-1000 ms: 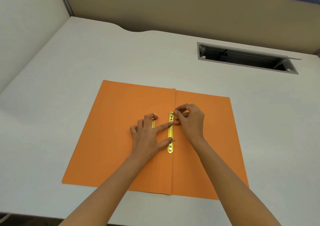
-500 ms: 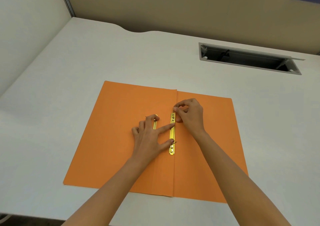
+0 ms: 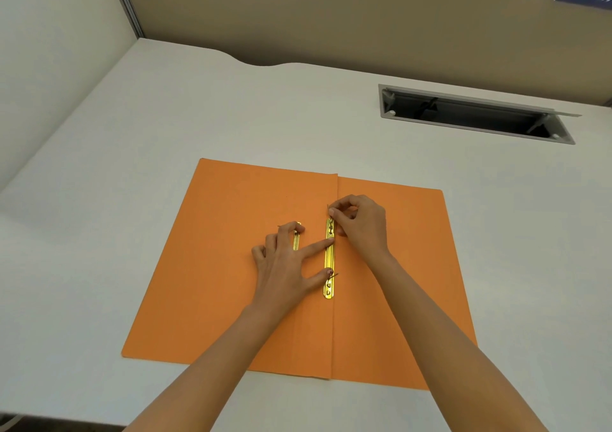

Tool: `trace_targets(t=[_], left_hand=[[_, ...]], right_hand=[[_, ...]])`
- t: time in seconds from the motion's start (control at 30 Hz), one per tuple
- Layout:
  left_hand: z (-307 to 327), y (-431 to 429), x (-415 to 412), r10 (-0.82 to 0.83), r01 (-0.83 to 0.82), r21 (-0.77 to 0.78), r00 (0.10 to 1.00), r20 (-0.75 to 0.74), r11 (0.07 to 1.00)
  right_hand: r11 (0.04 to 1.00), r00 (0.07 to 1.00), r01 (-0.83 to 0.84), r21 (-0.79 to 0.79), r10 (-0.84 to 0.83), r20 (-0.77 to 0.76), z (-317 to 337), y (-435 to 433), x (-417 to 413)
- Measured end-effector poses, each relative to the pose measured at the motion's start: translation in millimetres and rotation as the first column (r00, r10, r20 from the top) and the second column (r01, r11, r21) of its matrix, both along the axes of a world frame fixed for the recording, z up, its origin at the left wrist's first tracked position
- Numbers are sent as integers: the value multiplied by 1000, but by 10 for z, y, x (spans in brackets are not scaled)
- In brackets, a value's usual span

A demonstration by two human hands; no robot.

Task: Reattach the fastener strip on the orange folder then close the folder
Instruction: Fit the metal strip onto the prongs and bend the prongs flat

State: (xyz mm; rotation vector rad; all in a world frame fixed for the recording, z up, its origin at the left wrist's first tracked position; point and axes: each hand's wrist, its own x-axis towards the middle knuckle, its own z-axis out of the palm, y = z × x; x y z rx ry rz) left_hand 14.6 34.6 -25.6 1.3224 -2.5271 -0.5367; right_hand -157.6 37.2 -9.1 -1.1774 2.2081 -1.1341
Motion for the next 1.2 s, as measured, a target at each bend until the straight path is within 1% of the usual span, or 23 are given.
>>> trace_targets(t=[0.2, 0.4, 0.53, 0.67, 0.87, 1.0, 1.1, 1.2], left_hand=[[-1, -10, -3, 6, -6, 0, 1000, -10, 1000], [-10, 0, 4, 6, -6, -1, 1000, -19, 1000], [-7, -2, 1, 4, -4, -8, 1000, 0, 1000], [9, -1, 3, 2, -2, -8, 1000, 9, 1000], [4, 7, -3, 11, -11, -7, 1000, 5, 1000], [37, 25, -5, 16, -16, 6, 1000, 18, 1000], [58, 23, -1, 16, -16, 48, 1000, -2, 999], [69, 18, -4, -6, 5, 69, 1000, 21, 998]], right_hand=[[997, 994, 65, -42, -61, 94, 26, 54, 18], [992, 985, 117, -47, -110, 137, 100, 210, 49], [990, 983, 132, -43, -125, 132, 153, 375, 112], [990, 978, 138, -9, -135, 161, 166, 608, 249], [986, 980, 165, 12, -165, 109, 91, 916, 495], [992, 988, 128, -12, -126, 90, 93, 1019, 620], [994, 993, 66, -85, -58, 98, 121, 1057, 688], [994, 1000, -20, -112, 20, 5, 101, 1093, 745]])
